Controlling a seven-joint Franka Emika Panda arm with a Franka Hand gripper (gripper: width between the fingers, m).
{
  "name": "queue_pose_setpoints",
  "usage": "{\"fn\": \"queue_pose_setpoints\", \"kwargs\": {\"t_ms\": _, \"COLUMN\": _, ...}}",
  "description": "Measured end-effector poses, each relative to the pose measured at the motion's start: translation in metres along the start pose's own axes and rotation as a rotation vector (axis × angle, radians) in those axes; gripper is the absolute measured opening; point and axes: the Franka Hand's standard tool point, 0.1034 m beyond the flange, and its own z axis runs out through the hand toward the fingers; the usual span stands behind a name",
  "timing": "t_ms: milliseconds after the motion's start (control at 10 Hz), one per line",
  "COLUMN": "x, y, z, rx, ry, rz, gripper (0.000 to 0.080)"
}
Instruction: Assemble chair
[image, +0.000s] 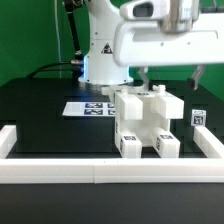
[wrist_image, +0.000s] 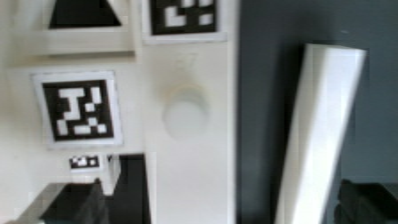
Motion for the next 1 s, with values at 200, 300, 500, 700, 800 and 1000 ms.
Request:
{"fn": "queue_pose_setpoints", "kwargs": {"t_ms": 200, "x": -0.006, "y": -0.014, "z": -0.019, "rx": 0.014, "ry": 0.015, "rz": 0.052, "gripper": 0.0649}}
{"fn": "queue_pose_setpoints", "kwargs": {"t_ms": 300, "x": -0.01, "y": -0.026, "z": -0.026, "rx": 0.017, "ry": 0.021, "rz": 0.115, "gripper": 0.0649}}
{"fn": "queue_pose_setpoints", "kwargs": {"t_ms": 500, "x": -0.021, "y": -0.047, "z": -0.024, "rx": 0.021, "ry": 0.019, "rz": 0.13, "gripper": 0.0649}}
{"fn": "queue_pose_setpoints", "kwargs": {"t_ms": 700, "x": -0.02, "y": -0.043, "z": -0.024, "rx": 0.02, "ry": 0.02, "rz": 0.138, "gripper": 0.0649}}
{"fn": "queue_pose_setpoints", "kwargs": {"t_ms": 800, "x": -0.02, "y": -0.043, "z": -0.024, "rx": 0.02, "ry": 0.019, "rz": 0.137, "gripper": 0.0649}}
{"fn": "queue_pose_setpoints", "kwargs": {"t_ms": 1000, "x": -0.021, "y": -0.043, "z": -0.023, "rx": 0.02, "ry": 0.018, "rz": 0.14, "gripper": 0.0649}}
